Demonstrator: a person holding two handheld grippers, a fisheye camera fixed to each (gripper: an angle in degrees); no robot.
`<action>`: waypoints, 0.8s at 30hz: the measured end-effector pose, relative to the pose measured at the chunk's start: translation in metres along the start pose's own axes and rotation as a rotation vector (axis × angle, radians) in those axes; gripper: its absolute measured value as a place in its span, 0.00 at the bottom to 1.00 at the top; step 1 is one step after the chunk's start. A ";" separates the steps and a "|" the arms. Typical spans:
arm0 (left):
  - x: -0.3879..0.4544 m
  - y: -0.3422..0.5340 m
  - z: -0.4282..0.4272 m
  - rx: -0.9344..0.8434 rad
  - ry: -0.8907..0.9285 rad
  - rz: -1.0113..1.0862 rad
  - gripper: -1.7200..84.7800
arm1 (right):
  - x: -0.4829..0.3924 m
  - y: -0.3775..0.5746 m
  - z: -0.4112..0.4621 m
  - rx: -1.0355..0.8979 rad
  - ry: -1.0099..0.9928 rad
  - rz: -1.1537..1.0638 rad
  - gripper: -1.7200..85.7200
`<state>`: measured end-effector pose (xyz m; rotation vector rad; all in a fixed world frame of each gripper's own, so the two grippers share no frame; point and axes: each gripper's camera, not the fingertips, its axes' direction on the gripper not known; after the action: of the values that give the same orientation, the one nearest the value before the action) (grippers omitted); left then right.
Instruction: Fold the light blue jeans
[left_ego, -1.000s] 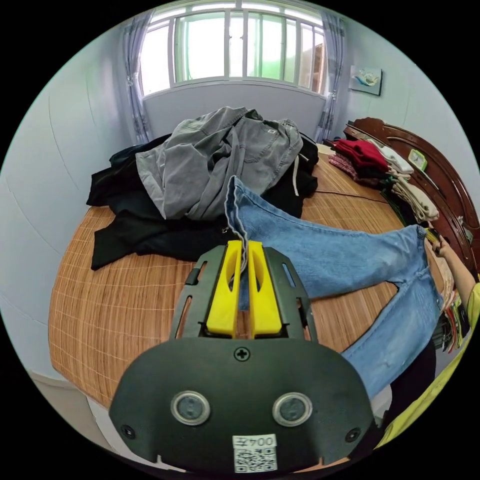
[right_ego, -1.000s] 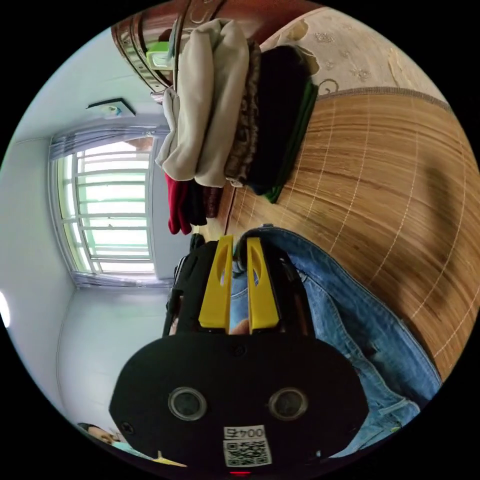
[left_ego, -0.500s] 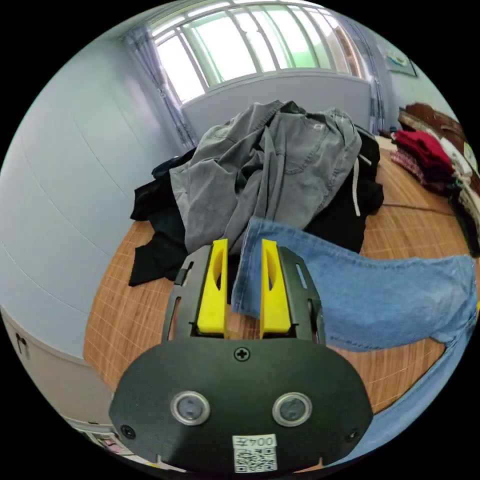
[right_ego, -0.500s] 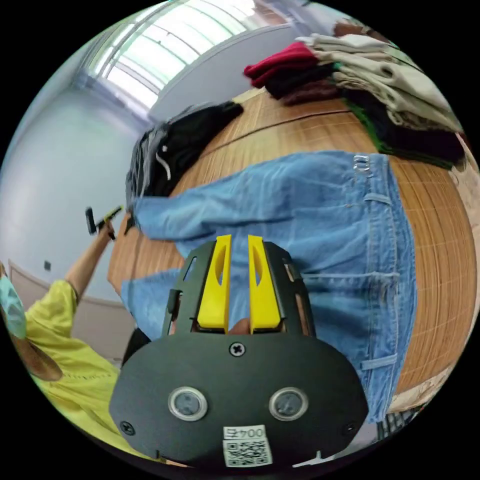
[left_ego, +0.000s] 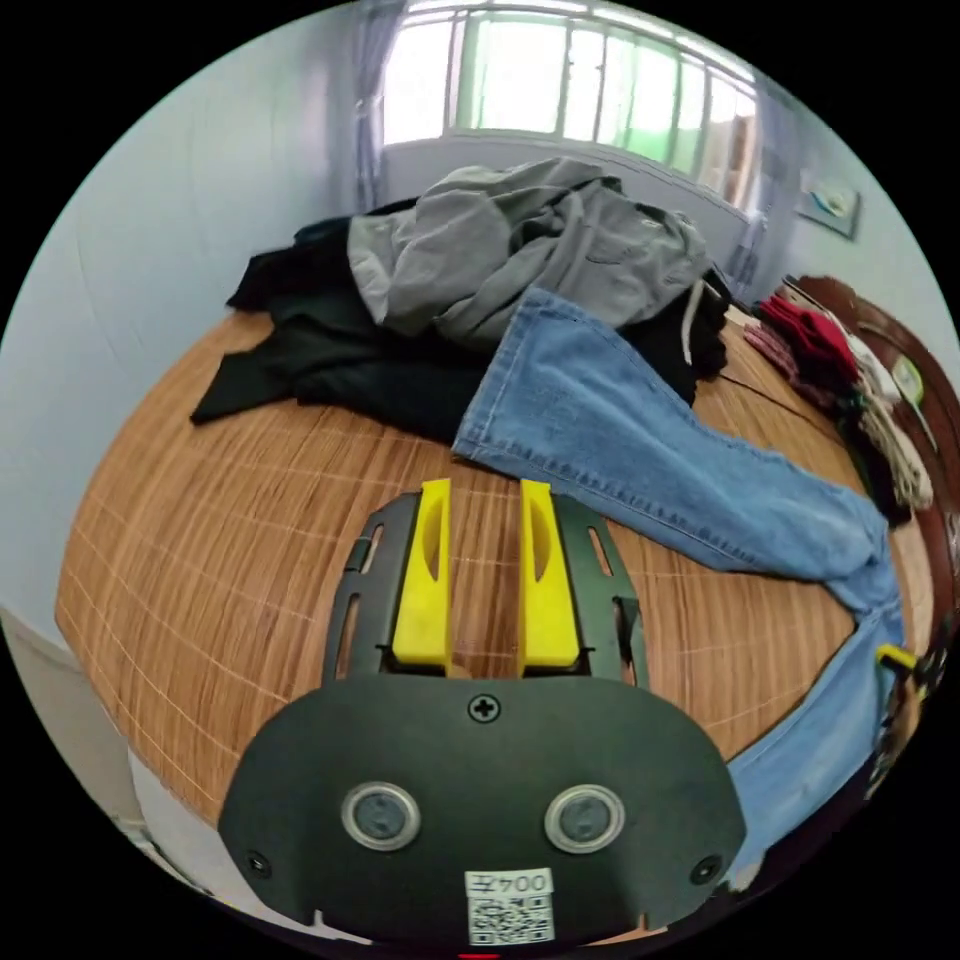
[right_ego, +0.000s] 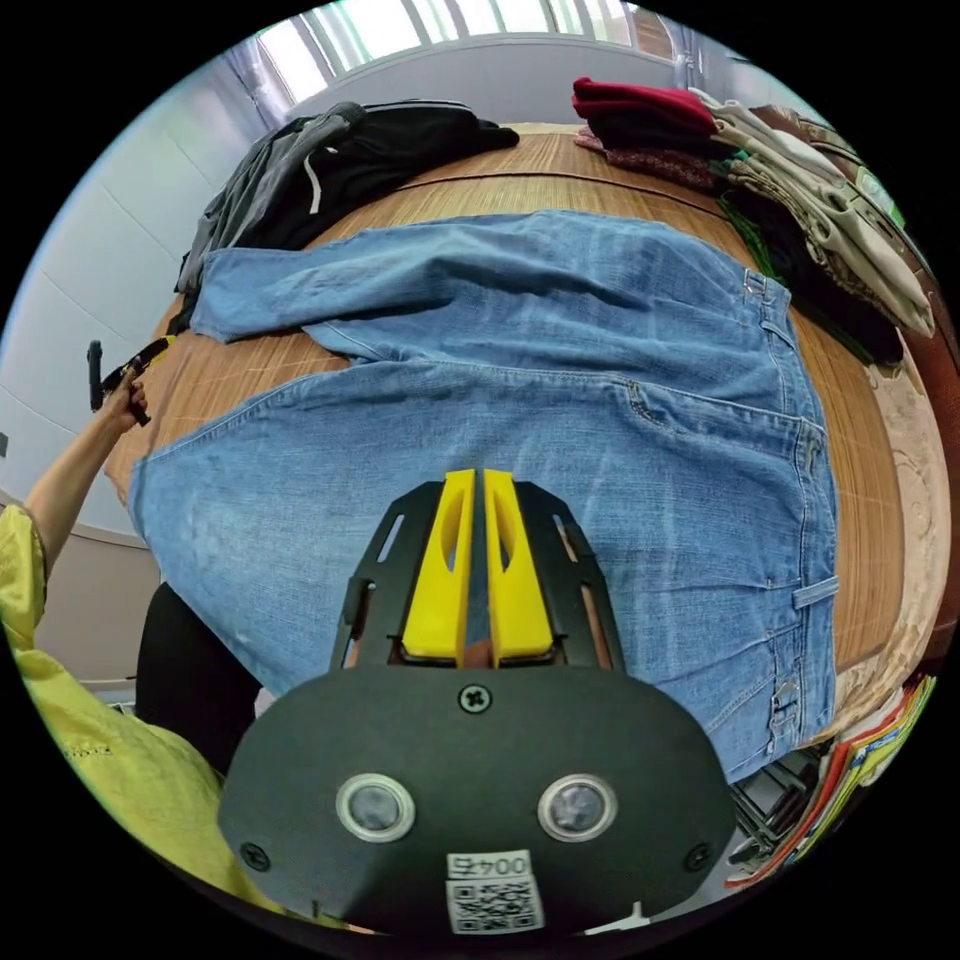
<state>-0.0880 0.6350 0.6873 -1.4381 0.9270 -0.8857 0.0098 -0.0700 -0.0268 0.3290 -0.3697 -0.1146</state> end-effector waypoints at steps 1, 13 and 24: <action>0.010 -0.005 -0.001 0.018 -0.002 0.057 0.12 | 0.001 0.001 0.001 0.009 -0.011 0.010 0.05; 0.138 -0.073 0.066 -0.262 -0.066 0.578 0.09 | -0.026 0.020 0.011 0.102 0.068 -0.007 0.04; 0.162 -0.002 0.021 -0.388 -0.276 0.840 0.04 | -0.007 0.036 0.006 0.004 -0.132 -0.044 0.03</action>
<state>-0.0032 0.4954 0.6895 -1.2534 1.3747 0.1196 0.0030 -0.0366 -0.0116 0.3342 -0.4930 -0.1796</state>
